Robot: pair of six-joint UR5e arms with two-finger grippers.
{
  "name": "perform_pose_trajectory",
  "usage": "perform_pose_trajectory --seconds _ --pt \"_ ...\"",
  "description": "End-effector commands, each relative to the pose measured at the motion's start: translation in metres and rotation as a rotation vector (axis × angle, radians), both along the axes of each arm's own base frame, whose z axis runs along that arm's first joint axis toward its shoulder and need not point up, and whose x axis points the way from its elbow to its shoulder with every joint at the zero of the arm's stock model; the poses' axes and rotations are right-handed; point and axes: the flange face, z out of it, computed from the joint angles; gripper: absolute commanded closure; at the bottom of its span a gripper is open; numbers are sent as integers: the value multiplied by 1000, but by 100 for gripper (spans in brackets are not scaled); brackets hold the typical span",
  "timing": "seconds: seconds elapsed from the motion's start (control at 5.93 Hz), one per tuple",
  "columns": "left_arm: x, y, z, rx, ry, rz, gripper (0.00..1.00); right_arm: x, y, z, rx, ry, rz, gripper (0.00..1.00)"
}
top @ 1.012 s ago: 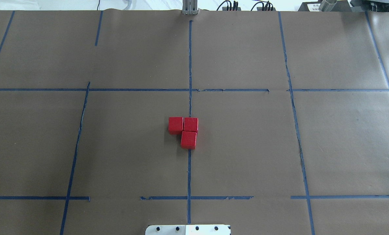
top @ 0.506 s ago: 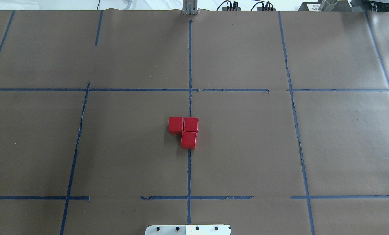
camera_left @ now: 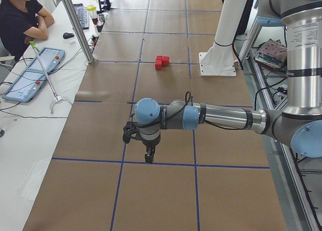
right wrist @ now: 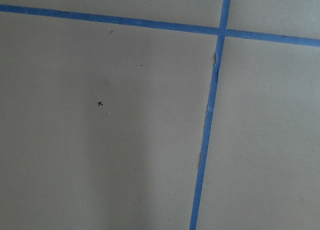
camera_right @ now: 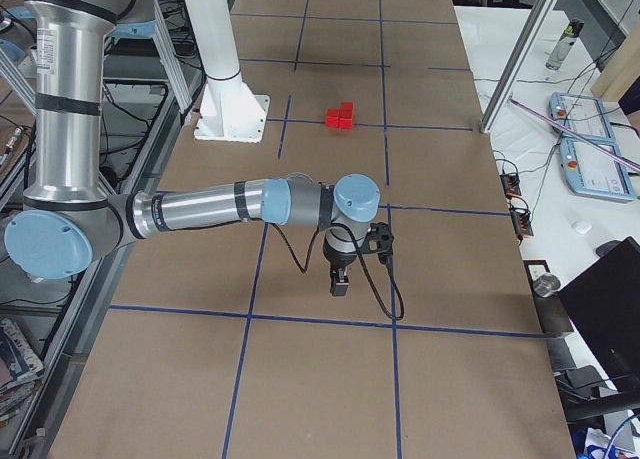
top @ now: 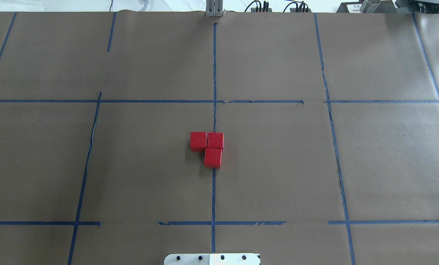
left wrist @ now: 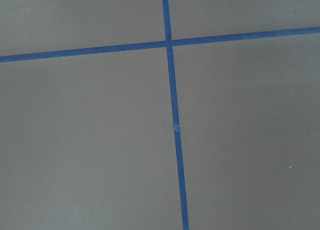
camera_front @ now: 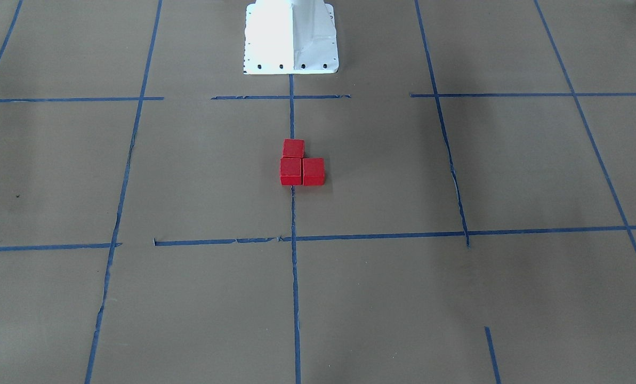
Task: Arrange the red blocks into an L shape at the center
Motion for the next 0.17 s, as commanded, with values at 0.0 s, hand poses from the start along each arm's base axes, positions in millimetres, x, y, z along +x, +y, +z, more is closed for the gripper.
perform_pose_trajectory --seconds 0.0 --pt "0 -1 -9 18 -1 -1 0 0 1 1 -3 0 0 0"
